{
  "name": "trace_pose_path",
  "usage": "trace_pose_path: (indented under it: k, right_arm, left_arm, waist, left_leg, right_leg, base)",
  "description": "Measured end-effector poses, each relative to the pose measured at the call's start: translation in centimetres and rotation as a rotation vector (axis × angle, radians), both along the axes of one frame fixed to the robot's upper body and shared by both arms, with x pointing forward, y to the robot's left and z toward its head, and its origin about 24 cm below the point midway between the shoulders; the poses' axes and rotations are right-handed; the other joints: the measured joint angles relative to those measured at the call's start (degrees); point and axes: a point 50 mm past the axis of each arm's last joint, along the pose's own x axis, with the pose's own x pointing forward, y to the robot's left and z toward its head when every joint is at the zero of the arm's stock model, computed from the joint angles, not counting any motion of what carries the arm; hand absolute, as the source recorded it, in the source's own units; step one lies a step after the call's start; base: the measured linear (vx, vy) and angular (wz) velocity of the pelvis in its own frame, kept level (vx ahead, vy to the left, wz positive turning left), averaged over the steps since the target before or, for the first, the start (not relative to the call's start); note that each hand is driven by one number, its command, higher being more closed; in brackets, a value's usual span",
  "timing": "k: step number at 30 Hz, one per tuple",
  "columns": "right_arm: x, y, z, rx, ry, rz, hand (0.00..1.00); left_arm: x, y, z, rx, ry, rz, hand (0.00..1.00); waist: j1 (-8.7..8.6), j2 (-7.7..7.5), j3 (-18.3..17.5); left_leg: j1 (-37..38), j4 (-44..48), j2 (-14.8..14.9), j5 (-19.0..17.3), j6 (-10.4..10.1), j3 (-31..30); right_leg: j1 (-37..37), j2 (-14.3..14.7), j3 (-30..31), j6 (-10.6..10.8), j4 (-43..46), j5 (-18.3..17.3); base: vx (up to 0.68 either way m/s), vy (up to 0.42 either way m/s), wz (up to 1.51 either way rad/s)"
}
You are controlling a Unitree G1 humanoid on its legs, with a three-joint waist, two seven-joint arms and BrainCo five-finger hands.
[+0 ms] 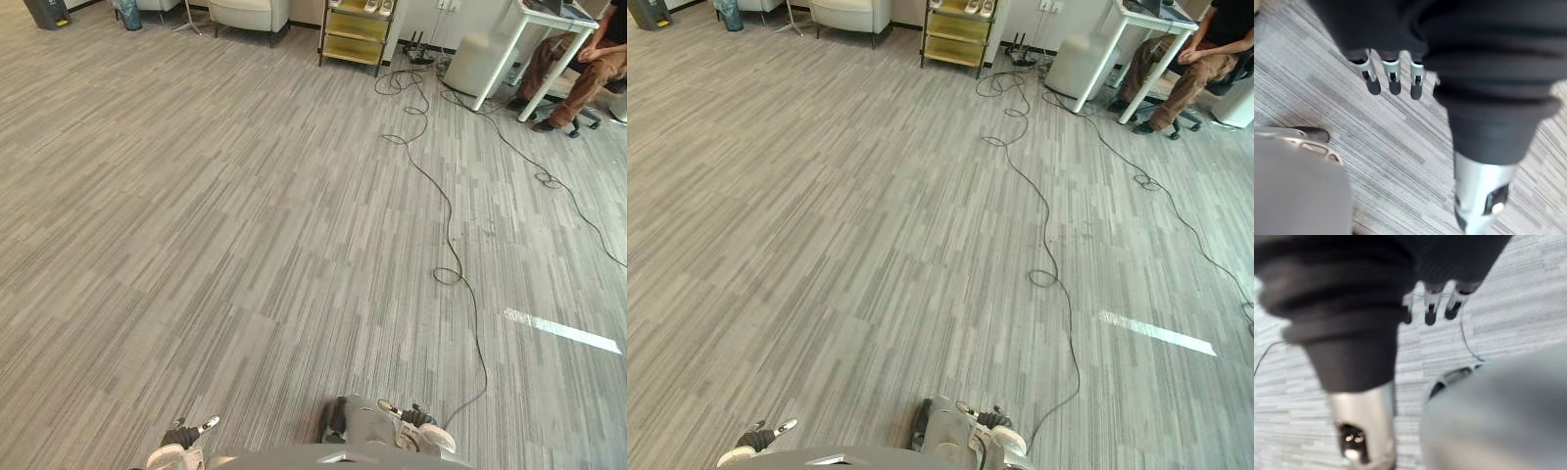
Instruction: Pick up cushions and gather them together orderly.
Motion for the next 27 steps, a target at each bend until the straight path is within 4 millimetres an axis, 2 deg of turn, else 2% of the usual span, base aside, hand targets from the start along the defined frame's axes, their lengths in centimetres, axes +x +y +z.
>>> trace_pose_path:
  k: [1,2,3,4,5,7,8,9,10,11,12,13,14,16,17,18,20,21,22,23,24,25,26,27]
  right_arm:
    - [0.5,-0.5,0.2,-0.007,-0.014,-0.018,0.0]
    - [0.4,-1.0,0.4,-0.007,-0.029,-0.048,0.0]
    - [0.4,-1.0,0.4,-0.007,-0.029,-0.048,0.0]
    - [0.5,-0.9,0.4,-0.005,-0.028,-0.041,0.0]
    - [0.1,-0.9,0.2,0.004,-0.014,-0.049,0.0]
    - [-0.1,-0.8,0.1,0.01,-0.007,-0.053,0.0]
    - [-0.5,-0.8,0.0,0.011,-0.003,-0.062,0.0]
    - [-0.7,-0.8,0.0,0.008,-0.002,-0.063,0.0]
    - [-0.8,-0.9,0.0,0.003,-0.002,-0.06,0.0]
    - [-1.1,-0.6,0.0,0.0,0.001,-0.041,0.0]
    - [-1.0,-0.2,-0.1,0.007,0.003,-0.028,0.0]
    - [-1.0,-0.1,-0.1,0.011,0.002,-0.029,0.0]
    - [-0.9,0.0,-0.1,0.012,0.004,-0.022,0.0]
    - [-1.1,0.0,-0.2,0.016,0.01,-0.033,0.0]
    - [-1.4,0.0,-0.3,0.015,0.025,-0.057,0.0]
    - [-1.6,0.0,-0.3,0.016,0.037,-0.064,0.0]
    - [-1.7,-0.1,-0.3,0.013,0.039,-0.068,0.0]
    - [-1.7,0.1,-0.4,0.018,0.043,-0.077,0.0]
    - [-1.6,0.8,-0.4,0.024,0.037,-0.061,0.0]
    - [-1.3,1.2,-0.4,0.027,0.031,-0.045,0.0]
    - [-0.9,1.6,-0.4,0.036,0.022,-0.037,0.0]
    - [-0.4,2.0,-0.3,0.047,0.015,-0.033,0.0]
    - [-0.7,1.8,-0.4,0.045,0.027,-0.038,0.0]
    - [-0.9,2.0,-0.5,0.049,0.033,-0.036,0.0]
  left_arm:
    - [0.6,-0.4,0.1,-0.009,-0.028,-0.001,0.0]
    - [1.7,-1.2,0.3,-0.023,-0.055,-0.006,0.0]
    - [1.7,-1.2,0.3,-0.023,-0.055,-0.006,0.0]
    - [1.2,-1.0,0.1,-0.019,-0.035,-0.004,0.0]
    - [1.5,-1.3,0.1,-0.029,-0.038,0.006,0.0]
    - [1.9,-1.6,0.2,-0.044,-0.055,0.015,0.0]
    - [2.2,-2.0,0.3,-0.061,-0.085,0.062,0.0]
    - [2.4,-2.1,0.4,-0.066,-0.094,0.072,0.0]
    - [2.6,-2.2,0.5,-0.069,-0.105,0.076,0.0]
    - [2.6,-2.3,0.6,-0.072,-0.116,0.087,0.0]
    - [2.8,-2.3,0.6,-0.074,-0.123,0.087,0.0]
    - [2.8,-2.3,0.7,-0.074,-0.125,0.086,0.0]
    - [3.1,-2.3,0.8,-0.074,-0.137,0.08,0.0]
    - [3.5,-2.3,1.0,-0.077,-0.16,0.078,0.0]
    - [3.6,-2.2,1.1,-0.079,-0.167,0.085,0.0]
    - [3.7,-2.3,1.1,-0.08,-0.17,0.087,0.0]
    - [3.6,-2.4,1.1,-0.085,-0.17,0.092,0.0]
    - [3.7,-2.2,1.1,-0.092,-0.18,0.122,0.0]
    - [3.7,-1.8,1.2,-0.075,-0.183,0.124,0.0]
    - [3.6,-1.5,1.2,-0.066,-0.183,0.127,0.0]
    - [3.6,-1.3,1.3,-0.069,-0.191,0.15,0.0]
    - [4.1,-1.0,1.5,-0.064,-0.211,0.155,0.0]
    - [3.8,-1.5,1.2,-0.081,-0.191,0.152,0.0]
    - [3.5,-1.5,1.1,-0.084,-0.184,0.162,0.0]
  waist:
    - [-0.38,0.42,1.24]
    - [-0.83,0.86,1.98]
    - [-0.83,0.86,1.98]
    - [-0.9,1.56,1.41]
    - [-1.26,2.67,1.24]
    - [-1.15,2.38,1.36]
    - [-0.98,2.44,1.52]
    - [-1.0,2.6,1.61]
    - [-0.96,2.93,1.79]
    - [-0.29,3.07,1.89]
    - [-0.03,3.28,1.81]
    - [-0.04,3.29,1.8]
    - [0.02,3.26,1.79]
    - [1.21,3.04,1.79]
    - [1.71,2.91,1.87]
    - [1.96,2.79,1.89]
    - [2.06,2.96,1.76]
    - [2.61,1.59,1.8]
    - [2.42,0.48,0.97]
    - [2.88,0.04,0.86]
    - [3.51,-0.51,0.81]
    - [4.04,-0.31,0.56]
    - [3.69,-0.43,0.06]
    - [3.52,-1.07,-0.56]
  left_leg:
    - [-1.05,-1.89,-1.78,1.68,0.17,-4.42]
    - [-0.57,-1.67,-1.67,3.16,0.74,-5.77]
    - [-0.57,-1.67,-1.67,3.16,0.74,-5.77]
    - [0.0,-1.41,-0.7,2.09,0.44,-6.73]
    - [-0.63,0.1,1.01,1.61,0.18,-7.85]
    - [-2.04,3.82,1.58,2.33,0.11,-8.77]
    - [-8.37,19.57,2.73,3.74,-2.06,-10.57]
    - [-11.09,26.34,3.32,5.73,-3.37,-11.22]
    - [-14.55,33.9,3.99,9.91,-4.33,-11.86]
    - [-19.42,46.22,6.61,15.77,-4.33,-9.85]
    - [-21.94,50.43,8.02,14.75,-2.65,-6.85]
    - [-22.56,50.76,8.21,14.43,-2.14,-6.08]
    - [-25.47,50.99,8.75,12.91,-0.76,-2.87]
    - [-29.14,47.63,9.17,10.43,-0.14,1.36]
    - [-30.54,41.23,9.03,8.85,0.04,4.22]
    - [-30.65,31.67,8.29,8.76,-0.05,6.72]
    - [-29.71,16.31,6.79,11.35,-0.36,7.97]
    - [-27.14,10.32,3.84,15.13,2.1,9.79]
    - [-25.96,8.35,2.42,15.96,2.74,11.04]
    - [-27.33,12.1,3.54,14.42,1.8,11.81]
    - [-29.36,16.89,4.57,13.79,1.39,12.17]
    - [-31.6,16.48,4.73,12.29,0.93,11.48]
    - [-30.44,15.18,3.51,11.12,4.94,11.56]
    - [-29.75,14.85,2.45,10.28,4.9,12.04]
  right_leg:
    - [-0.02,-0.12,1.96,0.55,1.47,-0.21]
    - [-4.74,0.47,6.13,2.99,7.82,-2.91]
    - [-4.74,0.47,6.13,2.99,7.82,-2.91]
    - [-3.6,2.43,9.65,2.14,-1.4,0.08]
    - [-1.36,3.42,6.83,1.94,-3.27,0.96]
    - [-0.36,3.84,6.26,1.85,-3.73,-0.05]
    - [2.94,3.91,4.69,1.11,-4.71,-1.18]
    - [4.57,3.94,4.03,0.92,-5.24,-1.61]
    - [6.78,4.13,3.55,0.82,-5.93,-2.09]
    - [11.4,4.93,3.45,-0.03,-8.04,-3.3]
    - [14.42,5.15,4.13,-0.04,-9.87,-3.86]
    - [15.17,5.14,4.29,0.01,-10.42,-3.9]
    - [18.14,4.91,4.97,0.09,-13.36,-3.91]
    - [20.72,3.77,5.77,1.14,-16.3,-3.14]
    - [22.62,2.56,6.28,2.47,-18.27,-2.68]
    - [24.07,1.18,6.73,3.85,-19.76,-2.56]
    - [25.25,-0.09,7.31,6.14,-20.72,-3.4]
    - [26.58,-2.03,8.8,7.64,-21.54,-4.16]
    - [27.2,-1.83,9.11,6.47,-23.54,-3.21]
    - [27.76,-0.14,9.32,4.05,-25.85,1.02]
    - [28.36,-0.38,7.99,3.28,-27.09,2.15]
    - [30.19,-0.88,9.14,4.69,-29.04,3.47]
    - [31.67,-1.15,9.49,5.2,-29.92,3.28]
    - [32.35,-2.18,9.26,5.25,-30.04,3.23]
  base:
    - [0.21,-0.126,0.07]
    - [0.14,-0.11,0.13]
    - [0.07,-0.093,0.16]
    - [0.18,-0.126,0.28]
    - [0.18,-0.126,0.37]
    - [0.26,-0.162,0.41]
    - [0.34,-0.193,0.41]
    - [0.27,-0.122,0.4]
    - [0.24,-0.036,0.15]
    - [0.36,0.004,-0.02]
    - [0.3,0.018,-0.13]
    - [0.32,0.037,-0.15]
    - [0.32,0.095,-0.17]
    - [0.4,0.159,-0.28]
    - [0.37,0.217,-0.29]
    - [0.38,0.244,-0.25]
    - [0.31,0.243,-0.15]
    - [0.41,0.253,-0.02]
    - [0.48,0.223,-0.12]
    - [0.38,0.101,-0.09]
    - [0.37,0.17,-0.19]
    - [0.29,0.189,-0.01]
    - [0.28,0.221,0.08]
    - [0.32,0.237,0.19]
